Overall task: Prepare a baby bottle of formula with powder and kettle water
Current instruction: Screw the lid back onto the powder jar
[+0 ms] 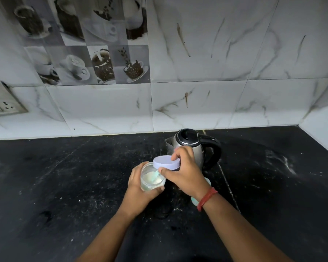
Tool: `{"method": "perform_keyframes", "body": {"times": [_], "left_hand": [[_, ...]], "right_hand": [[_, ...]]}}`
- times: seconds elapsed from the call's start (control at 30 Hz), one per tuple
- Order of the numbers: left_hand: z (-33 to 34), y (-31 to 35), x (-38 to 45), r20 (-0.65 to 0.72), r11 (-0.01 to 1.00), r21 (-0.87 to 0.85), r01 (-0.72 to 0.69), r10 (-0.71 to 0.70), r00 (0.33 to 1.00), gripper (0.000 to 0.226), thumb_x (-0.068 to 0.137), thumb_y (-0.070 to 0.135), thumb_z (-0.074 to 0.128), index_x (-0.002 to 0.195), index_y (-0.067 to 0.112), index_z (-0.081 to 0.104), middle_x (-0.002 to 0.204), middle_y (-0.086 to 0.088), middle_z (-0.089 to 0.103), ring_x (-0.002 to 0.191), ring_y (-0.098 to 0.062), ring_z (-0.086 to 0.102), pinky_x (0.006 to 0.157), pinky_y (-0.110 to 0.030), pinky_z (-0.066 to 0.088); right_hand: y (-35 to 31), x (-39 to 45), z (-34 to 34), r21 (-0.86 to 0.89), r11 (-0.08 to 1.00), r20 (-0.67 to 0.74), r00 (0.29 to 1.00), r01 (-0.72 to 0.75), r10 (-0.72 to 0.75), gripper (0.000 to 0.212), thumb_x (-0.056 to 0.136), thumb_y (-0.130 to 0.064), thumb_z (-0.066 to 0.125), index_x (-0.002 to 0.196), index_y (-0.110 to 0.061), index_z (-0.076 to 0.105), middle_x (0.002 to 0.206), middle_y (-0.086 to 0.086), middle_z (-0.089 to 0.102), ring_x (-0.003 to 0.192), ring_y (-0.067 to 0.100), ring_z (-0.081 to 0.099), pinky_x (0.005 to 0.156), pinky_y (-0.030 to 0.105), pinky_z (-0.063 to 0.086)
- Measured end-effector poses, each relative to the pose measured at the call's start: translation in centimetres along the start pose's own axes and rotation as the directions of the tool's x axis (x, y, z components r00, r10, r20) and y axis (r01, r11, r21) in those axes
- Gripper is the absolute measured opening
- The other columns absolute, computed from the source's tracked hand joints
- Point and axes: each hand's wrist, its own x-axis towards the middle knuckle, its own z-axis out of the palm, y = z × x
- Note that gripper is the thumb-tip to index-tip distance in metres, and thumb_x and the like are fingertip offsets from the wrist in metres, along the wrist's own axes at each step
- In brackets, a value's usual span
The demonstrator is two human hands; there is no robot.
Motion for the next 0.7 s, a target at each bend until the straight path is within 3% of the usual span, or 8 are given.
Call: {"method": "perform_keyframes", "body": {"times": [0.1,0.3,0.4,0.5,0.7], "left_hand": [[1.2,2.3,0.4,0.006,0.999,-0.002,-0.040,0.040,0.999,0.082,0.061,0.052,0.086,0.126,0.070,0.039,0.130,0.038,0.043,0.135,-0.010,0.047,0.112,-0.040,0.046],[2.8,5.0,0.2,-0.005,0.997,-0.060,-0.051,0.050,0.999,0.082,0.062,0.042,0.085,0.135,0.048,0.048,0.139,0.017,0.048,0.127,-0.001,0.054,0.107,-0.036,0.051],[3.2,6.0,-0.2,0.013,0.997,-0.042,-0.067,0.068,0.998,0.080,0.062,0.040,0.084,0.131,0.055,0.048,0.140,0.016,0.049,0.128,-0.001,0.053,0.106,-0.030,0.050],[3.5,6.8,-0.5,0.006,0.997,-0.037,-0.074,0.074,0.997,0.079,0.061,0.041,0.084,0.129,0.058,0.047,0.140,0.013,0.050,0.130,-0.004,0.053,0.106,-0.030,0.049],[3.4,7.8,-1.0,-0.004,0.995,0.002,-0.096,0.096,0.995,0.076,0.061,0.041,0.079,0.129,0.055,0.046,0.137,0.014,0.052,0.127,-0.004,0.054,0.107,-0.033,0.049]], "right_hand": [[-0.7,0.0,-1.3,-0.063,0.992,0.085,0.991,0.105,-0.100,0.045,0.075,-0.026,0.086,0.098,-0.015,0.049,0.134,-0.004,0.041,0.125,0.001,0.045,0.095,0.003,0.032],[-0.9,-0.1,-2.7,-0.257,0.930,0.189,0.958,0.261,-0.217,0.045,0.074,-0.027,0.085,0.095,-0.019,0.046,0.142,-0.001,0.046,0.133,0.016,0.042,0.101,0.016,0.030],[-0.8,-0.3,-3.5,-0.303,0.900,0.248,0.937,0.315,-0.245,0.057,0.074,-0.029,0.085,0.119,-0.015,0.053,0.142,-0.001,0.044,0.133,0.020,0.042,0.109,0.025,0.035],[-1.1,-0.5,-4.4,-0.295,0.899,0.296,0.925,0.324,-0.236,0.077,0.076,-0.030,0.085,0.143,-0.021,0.047,0.143,-0.005,0.041,0.133,0.017,0.042,0.113,0.029,0.036],[-1.7,-0.7,-5.2,-0.358,0.868,0.345,0.912,0.344,-0.219,0.086,0.079,-0.042,0.082,0.152,-0.039,0.038,0.141,-0.013,0.035,0.135,0.012,0.038,0.112,0.034,0.040]]}}
